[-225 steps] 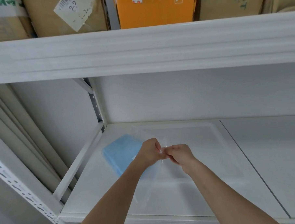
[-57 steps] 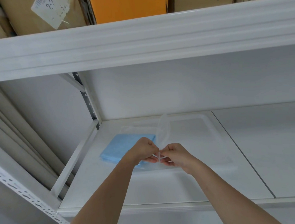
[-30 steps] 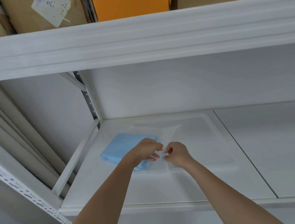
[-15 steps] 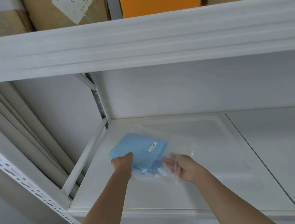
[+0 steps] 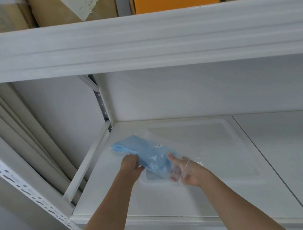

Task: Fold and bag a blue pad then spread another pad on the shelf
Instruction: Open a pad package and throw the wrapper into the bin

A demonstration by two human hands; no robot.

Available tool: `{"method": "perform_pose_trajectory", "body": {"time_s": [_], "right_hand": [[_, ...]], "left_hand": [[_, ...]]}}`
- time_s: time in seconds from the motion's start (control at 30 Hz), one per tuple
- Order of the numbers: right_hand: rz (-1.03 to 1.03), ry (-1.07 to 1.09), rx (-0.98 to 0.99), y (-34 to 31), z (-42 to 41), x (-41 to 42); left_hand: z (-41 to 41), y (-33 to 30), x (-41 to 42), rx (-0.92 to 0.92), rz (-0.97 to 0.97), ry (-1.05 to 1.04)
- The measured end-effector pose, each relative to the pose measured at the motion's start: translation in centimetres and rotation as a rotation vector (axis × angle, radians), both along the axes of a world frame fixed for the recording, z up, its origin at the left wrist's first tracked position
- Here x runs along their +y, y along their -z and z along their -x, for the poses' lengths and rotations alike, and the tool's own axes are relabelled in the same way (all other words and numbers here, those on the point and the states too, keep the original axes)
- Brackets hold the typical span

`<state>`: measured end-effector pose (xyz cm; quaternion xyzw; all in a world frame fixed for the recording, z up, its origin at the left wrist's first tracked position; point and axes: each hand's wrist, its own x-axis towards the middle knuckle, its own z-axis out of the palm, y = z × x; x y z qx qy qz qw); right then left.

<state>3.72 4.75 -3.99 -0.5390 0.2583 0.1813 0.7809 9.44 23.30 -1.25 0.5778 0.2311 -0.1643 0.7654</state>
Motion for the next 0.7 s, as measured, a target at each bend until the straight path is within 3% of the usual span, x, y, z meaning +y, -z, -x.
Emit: {"method": "perform_pose_trajectory", "body": {"time_s": [0.13, 0.27, 0.43, 0.5, 0.7], "right_hand": [[-0.071, -0.024, -0.102, -1.5, 0.5, 0.4], [-0.171, 0.144, -0.15, -1.7, 0.3, 1.1], [-0.179, 0.193, -0.273, -1.6, 1.0, 0.3], [-0.149, 0.225, -0.362, -1.7, 1.3, -0.3], [-0.114, 0.258, -0.375, -2.2, 2.5, -3.6]], "left_hand": [[0.3, 0.0, 0.2, -0.061, 0.188, 0.055], [1.0, -0.6, 0.5, -0.142, 0.243, 0.176], [2.2, -1.8, 0.6, -0.154, 0.387, 0.369], [1.9, -1.8, 0.2, -0.106, 0.378, 0.328], [2.5, -1.7, -2.8, -0.042, 0.452, 0.057]]}}
